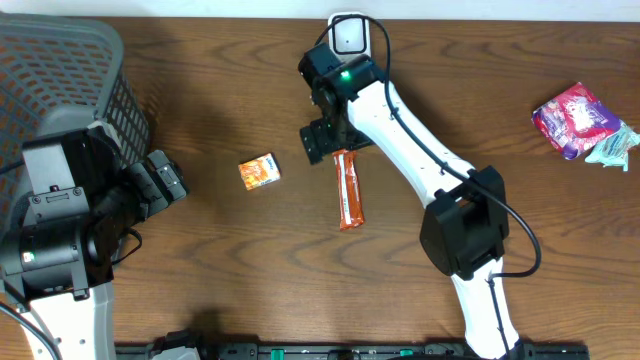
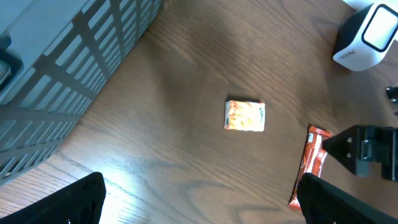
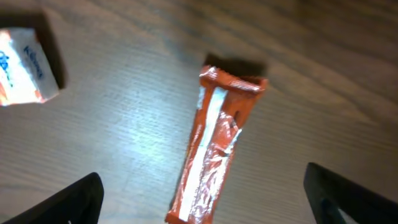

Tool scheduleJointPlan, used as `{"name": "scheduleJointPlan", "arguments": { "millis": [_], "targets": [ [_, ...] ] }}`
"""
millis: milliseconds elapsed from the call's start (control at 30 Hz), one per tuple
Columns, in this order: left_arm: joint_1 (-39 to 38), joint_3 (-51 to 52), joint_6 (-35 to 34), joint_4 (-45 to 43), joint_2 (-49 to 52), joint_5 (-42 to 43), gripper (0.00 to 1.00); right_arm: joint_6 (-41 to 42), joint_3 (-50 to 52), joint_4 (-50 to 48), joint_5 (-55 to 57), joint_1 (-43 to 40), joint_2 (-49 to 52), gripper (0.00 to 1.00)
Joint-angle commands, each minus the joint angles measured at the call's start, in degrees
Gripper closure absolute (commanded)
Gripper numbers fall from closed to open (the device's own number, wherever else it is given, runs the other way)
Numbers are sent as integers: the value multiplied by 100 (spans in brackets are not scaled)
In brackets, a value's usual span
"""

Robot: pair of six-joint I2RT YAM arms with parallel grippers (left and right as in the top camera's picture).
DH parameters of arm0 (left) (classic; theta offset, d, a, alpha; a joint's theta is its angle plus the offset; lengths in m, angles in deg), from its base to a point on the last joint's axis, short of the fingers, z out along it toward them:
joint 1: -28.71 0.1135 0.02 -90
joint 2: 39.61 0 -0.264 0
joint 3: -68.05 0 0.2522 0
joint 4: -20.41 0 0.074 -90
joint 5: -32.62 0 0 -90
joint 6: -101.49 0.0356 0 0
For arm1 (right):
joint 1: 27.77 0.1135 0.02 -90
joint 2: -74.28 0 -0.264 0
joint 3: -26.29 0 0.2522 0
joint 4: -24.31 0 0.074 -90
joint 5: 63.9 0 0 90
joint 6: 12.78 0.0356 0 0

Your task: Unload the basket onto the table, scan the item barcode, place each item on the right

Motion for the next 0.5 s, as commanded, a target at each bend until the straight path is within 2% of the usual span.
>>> {"name": "scheduleJointPlan", "arguments": {
  "millis": [0, 200, 367, 467],
  "targets": [
    [17, -55, -28, 0, 0, -35, 2, -138, 52, -15, -162, -46, -81, 1],
    [17, -55, -28, 0, 0, -35, 2, -273, 55, 57, -66, -120, -83, 1],
    [17, -55, -28, 0, 0, -35, 2, -254, 92, 264, 872, -162, -83, 1],
    [17, -55, -28, 0, 0, -35, 2, -70, 94, 299, 750, -354, -83, 1]
  ]
}}
